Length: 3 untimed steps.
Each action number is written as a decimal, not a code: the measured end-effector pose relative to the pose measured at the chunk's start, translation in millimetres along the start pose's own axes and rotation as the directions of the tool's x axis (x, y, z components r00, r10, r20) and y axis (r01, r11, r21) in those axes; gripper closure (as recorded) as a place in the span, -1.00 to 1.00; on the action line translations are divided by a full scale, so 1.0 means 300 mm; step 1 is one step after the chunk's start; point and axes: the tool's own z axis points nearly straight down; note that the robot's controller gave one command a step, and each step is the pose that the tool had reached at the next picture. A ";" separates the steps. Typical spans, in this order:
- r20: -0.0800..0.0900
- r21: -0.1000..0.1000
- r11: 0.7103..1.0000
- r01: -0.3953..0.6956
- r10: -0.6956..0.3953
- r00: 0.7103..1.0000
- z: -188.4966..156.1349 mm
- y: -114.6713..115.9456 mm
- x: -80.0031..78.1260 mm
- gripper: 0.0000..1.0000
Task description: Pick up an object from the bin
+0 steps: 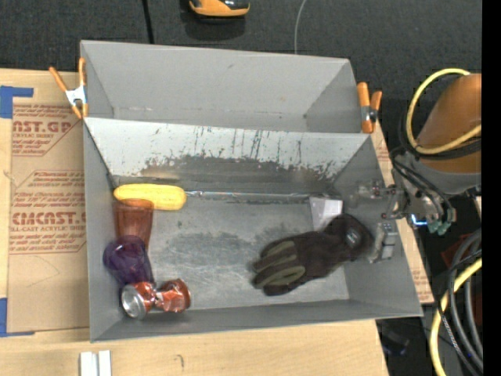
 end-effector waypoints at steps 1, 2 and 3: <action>0.008 0.002 1.000 0.003 -0.003 1.000 -0.016 0.004 -0.006 1.00; 0.008 0.002 1.000 0.002 -0.002 1.000 -0.016 0.004 -0.006 -1.00; 0.008 0.002 1.000 0.002 -0.002 1.000 -0.016 0.003 -0.006 -1.00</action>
Offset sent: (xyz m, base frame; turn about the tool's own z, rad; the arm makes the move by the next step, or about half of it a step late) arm 0.0000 0.0000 0.0000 0.0000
